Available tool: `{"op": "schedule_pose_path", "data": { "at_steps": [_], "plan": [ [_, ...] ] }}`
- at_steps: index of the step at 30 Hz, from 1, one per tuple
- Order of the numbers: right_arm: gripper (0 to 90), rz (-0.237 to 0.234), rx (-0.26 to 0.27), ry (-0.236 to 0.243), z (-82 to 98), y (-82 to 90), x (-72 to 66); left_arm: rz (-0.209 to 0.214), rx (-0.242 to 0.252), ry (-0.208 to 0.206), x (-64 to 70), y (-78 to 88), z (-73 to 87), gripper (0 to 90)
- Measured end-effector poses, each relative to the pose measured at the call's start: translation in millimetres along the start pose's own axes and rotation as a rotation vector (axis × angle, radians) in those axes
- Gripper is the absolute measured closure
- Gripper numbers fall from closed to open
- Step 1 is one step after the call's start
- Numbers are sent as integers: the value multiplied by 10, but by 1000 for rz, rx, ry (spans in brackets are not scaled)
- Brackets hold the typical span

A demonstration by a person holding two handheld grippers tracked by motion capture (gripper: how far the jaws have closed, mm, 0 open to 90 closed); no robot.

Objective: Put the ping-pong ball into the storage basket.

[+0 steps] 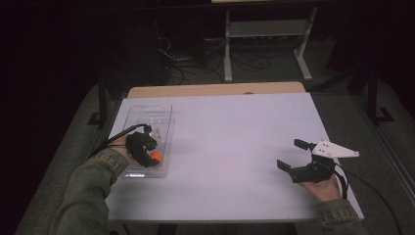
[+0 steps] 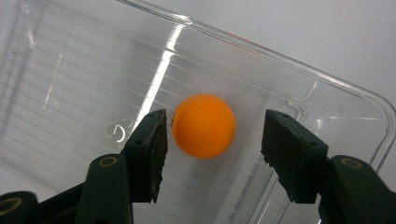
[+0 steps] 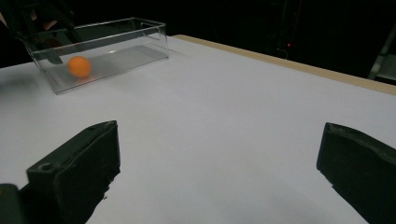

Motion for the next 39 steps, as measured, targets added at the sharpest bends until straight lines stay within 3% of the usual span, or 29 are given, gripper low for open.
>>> {"op": "schedule_pose_path", "data": {
  "at_steps": [10, 12, 24, 29, 39],
  "plan": [
    [0, -7, -4, 3, 5, -10, -9, -13, 26, 30, -1, 78, 24, 345],
    [0, -7, -2, 5, 4, -2, -9, -33, 29, 33, -5, 98, 24, 272],
    [0, -7, -3, -2, 10, 16, -13, -85, 96, 83, -24, 239, 37, 107],
    [0, -6, -4, 2, 12, 17, -18, -95, 117, 76, -3, 298, 20, 20],
    [0, -3, -2, 2, 12, 31, -14, -123, 169, 76, 27, 405, 25, 0]
  ]
}}
Point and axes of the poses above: each handheld gripper's, and its own axes: y roughly backward along the jaws, z roughly out of its underside, x roughly to its right, the point moved 1 cm from there along -y, roughly forward along the jaws, and after that the axes turned 12 degrees about -y, right-handed, at the moved point
